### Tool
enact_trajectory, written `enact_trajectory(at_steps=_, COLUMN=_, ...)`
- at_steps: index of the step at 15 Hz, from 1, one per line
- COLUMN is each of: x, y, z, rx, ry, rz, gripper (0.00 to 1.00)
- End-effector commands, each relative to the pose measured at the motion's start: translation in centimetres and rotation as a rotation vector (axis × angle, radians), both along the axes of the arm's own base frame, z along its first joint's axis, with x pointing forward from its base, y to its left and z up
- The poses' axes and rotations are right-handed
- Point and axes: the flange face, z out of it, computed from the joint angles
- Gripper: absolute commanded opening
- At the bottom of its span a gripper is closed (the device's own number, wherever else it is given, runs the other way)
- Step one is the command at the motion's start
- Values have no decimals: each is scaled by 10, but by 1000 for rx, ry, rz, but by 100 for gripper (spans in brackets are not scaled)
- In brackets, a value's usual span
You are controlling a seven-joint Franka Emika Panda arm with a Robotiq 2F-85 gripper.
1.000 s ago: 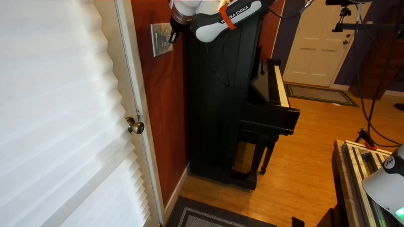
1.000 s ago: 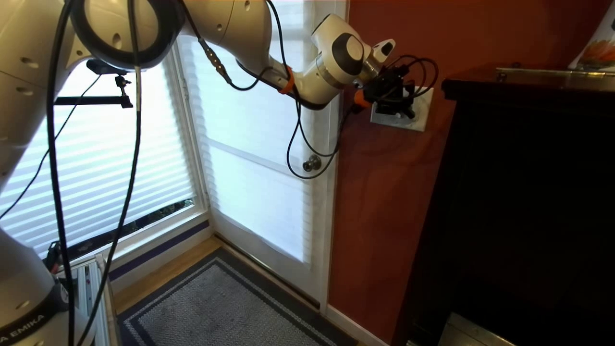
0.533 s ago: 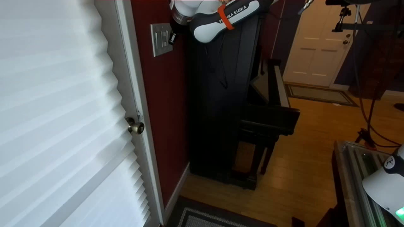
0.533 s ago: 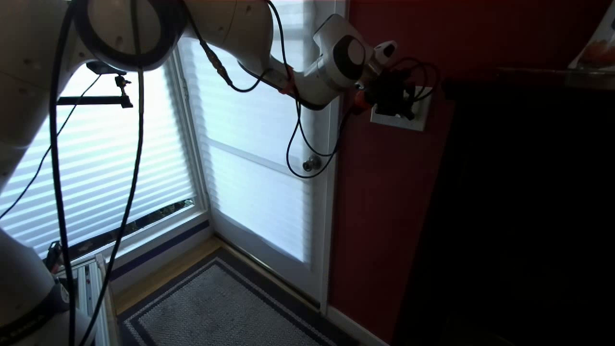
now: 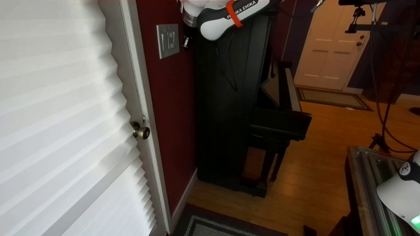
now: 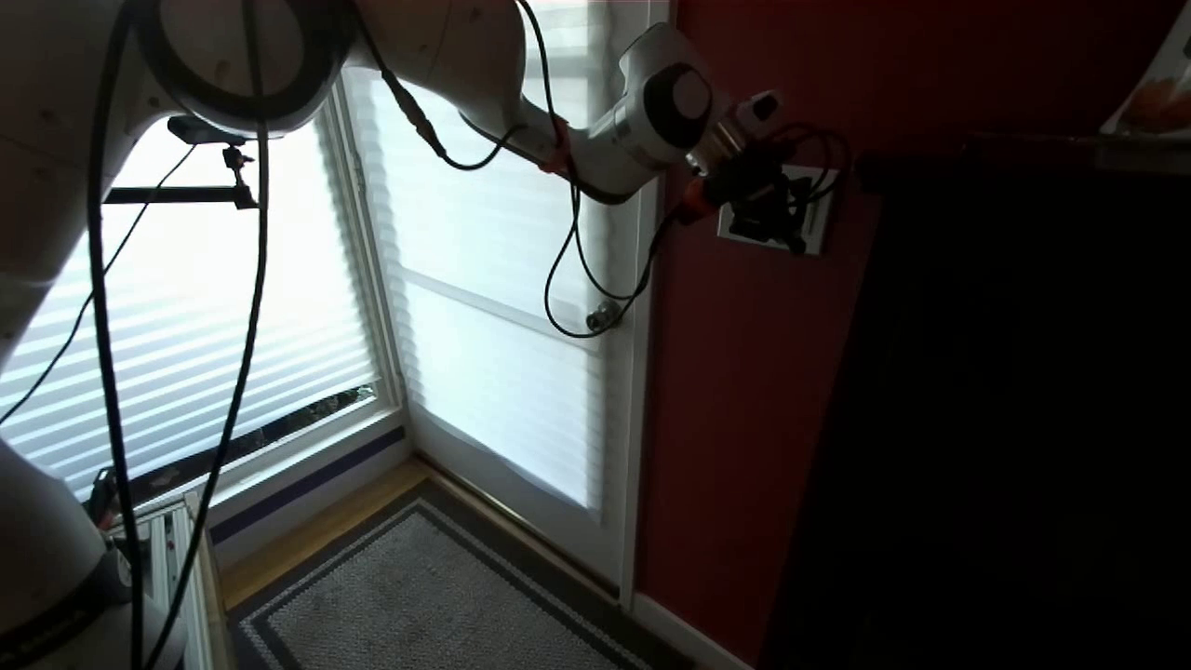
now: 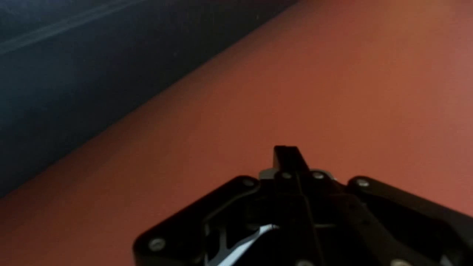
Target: Push the far right light switch downwards
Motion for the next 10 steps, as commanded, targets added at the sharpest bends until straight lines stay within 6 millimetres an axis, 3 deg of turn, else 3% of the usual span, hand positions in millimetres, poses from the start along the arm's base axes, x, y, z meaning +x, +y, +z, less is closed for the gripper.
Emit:
enact_trajectory(at_steps=1, x=-42, y=-2, z=28, rx=64, ry=168, rz=-96, gripper=0)
enact_trajectory(at_steps=2, x=-59, y=0, z=36, rx=93, ry=214, rz=-105, gripper=4)
enact_trajectory(at_steps=3, x=-75, y=1, z=44, rx=121, ry=255, rz=-117, gripper=25)
enact_trajectory(at_steps=6, x=-120, y=3, z=61, rx=232, ry=354, rz=-150, gripper=36)
enact_trajectory(at_steps=10, x=-194, y=-2, z=78, rx=394, ry=481, rz=-236, gripper=64)
